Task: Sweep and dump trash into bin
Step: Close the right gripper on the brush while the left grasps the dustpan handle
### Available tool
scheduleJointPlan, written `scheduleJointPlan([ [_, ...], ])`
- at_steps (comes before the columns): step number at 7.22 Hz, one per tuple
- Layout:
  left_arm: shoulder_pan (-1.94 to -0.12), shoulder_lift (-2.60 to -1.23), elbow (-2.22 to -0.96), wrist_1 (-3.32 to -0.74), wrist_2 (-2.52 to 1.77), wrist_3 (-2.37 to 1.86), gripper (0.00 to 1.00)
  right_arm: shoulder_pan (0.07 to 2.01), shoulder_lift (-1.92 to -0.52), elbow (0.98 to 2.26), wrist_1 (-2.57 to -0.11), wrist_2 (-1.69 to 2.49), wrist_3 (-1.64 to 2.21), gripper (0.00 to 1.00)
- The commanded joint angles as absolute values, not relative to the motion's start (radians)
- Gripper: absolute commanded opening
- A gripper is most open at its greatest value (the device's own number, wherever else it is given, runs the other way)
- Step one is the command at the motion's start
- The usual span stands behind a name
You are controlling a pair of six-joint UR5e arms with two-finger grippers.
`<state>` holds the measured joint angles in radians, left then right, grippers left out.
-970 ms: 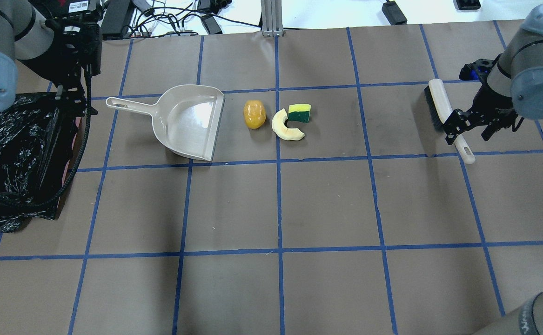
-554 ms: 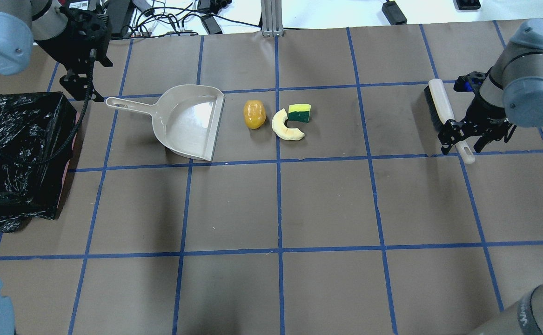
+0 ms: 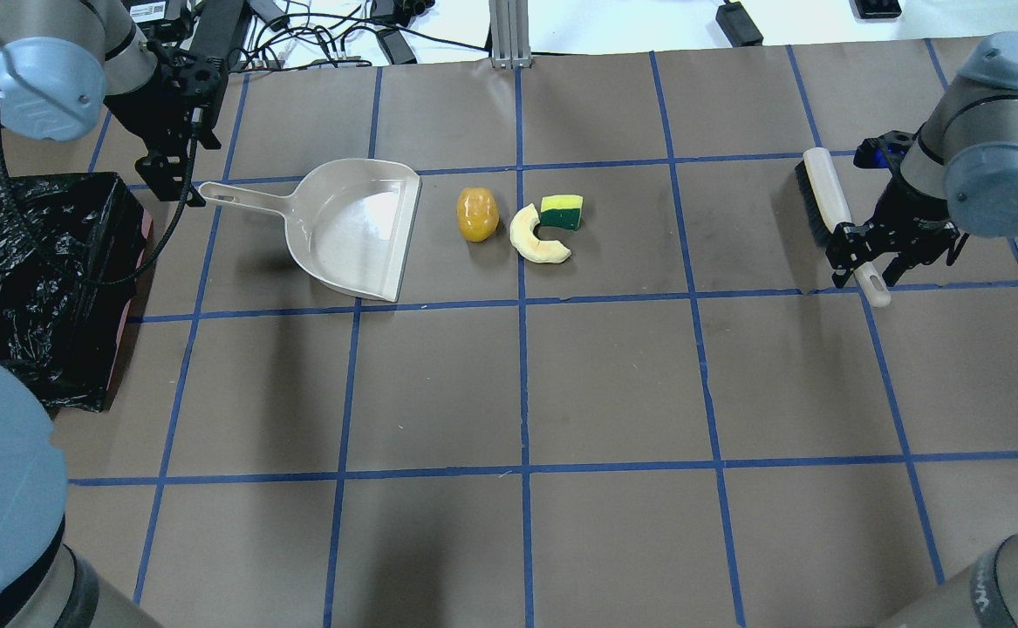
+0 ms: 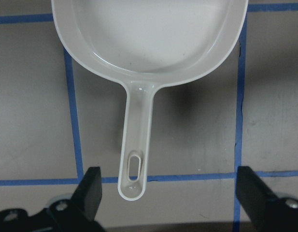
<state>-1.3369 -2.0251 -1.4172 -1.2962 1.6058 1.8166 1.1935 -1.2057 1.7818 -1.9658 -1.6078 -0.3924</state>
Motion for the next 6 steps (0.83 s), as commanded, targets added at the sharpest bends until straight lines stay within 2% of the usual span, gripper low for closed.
scheduleJointPlan([
  [1, -1.336, -2.055, -1.419, -1.279, 1.641, 1.812, 1.0, 1.193, -1.204, 1.781, -1.967, -1.605, -0.388, 0.56],
  [3, -1.335, -2.074, -1.417, -1.227, 1.585, 1.812, 1.0, 1.193, -1.203, 1.773, -1.967, -1.603, -0.377, 0.53],
  [4, -1.335, -2.086, -1.416, -1.223, 1.58, 1.812, 0.98, 1.193, -1.203, 1.773, -1.967, -1.601, -0.376, 0.41],
  [5, -1.335, -2.092, -1.416, -1.221, 1.589, 1.815, 0.98, 1.193, -1.203, 1.772, -1.967, -1.603, -0.377, 0.16],
  [6, -1.335, -2.092, -1.416, -1.223, 1.583, 1.813, 0.95, 1.193, -1.204, 1.772, -1.965, -1.601, -0.377, 0.0],
])
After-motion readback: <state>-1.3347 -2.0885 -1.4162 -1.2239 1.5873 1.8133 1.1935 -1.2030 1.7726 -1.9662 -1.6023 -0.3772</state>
